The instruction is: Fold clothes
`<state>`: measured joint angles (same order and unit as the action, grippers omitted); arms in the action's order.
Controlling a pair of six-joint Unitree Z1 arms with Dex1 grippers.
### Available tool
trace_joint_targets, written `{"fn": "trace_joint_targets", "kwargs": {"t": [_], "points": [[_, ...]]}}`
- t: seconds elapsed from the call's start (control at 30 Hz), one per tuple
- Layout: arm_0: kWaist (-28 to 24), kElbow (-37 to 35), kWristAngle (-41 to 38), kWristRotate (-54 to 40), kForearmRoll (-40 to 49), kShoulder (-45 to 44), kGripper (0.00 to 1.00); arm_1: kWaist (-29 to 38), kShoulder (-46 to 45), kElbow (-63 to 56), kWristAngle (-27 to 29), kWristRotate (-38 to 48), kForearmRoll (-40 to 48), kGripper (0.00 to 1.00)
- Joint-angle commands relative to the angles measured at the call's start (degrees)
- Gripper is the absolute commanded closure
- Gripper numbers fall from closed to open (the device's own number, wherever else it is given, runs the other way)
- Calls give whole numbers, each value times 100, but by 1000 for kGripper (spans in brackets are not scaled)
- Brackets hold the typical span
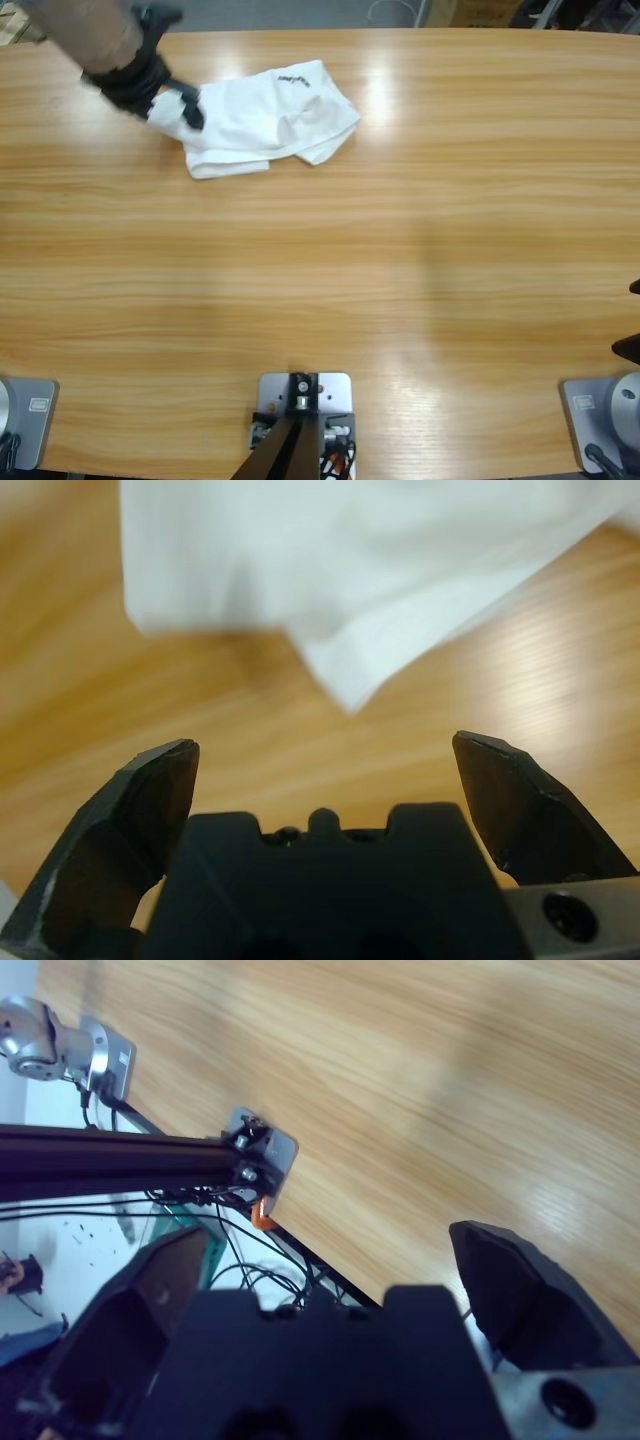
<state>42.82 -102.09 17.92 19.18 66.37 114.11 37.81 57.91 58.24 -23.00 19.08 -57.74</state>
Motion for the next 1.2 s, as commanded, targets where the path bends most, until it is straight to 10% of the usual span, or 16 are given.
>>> {"fn": "trace_joint_targets", "kwargs": {"t": [0.03,0.6,1.2], "points": [[280,-820,581,-204,-62,628,0,468,581,10,358,-236,61,11],[-300,-3961,142,-108,518,2936,0,473,1029,677,366,-695,-934,0],[-678,-4200,-903,-81,579,3849,0,473,1045,1002,282,-493,-1072,0]]}}
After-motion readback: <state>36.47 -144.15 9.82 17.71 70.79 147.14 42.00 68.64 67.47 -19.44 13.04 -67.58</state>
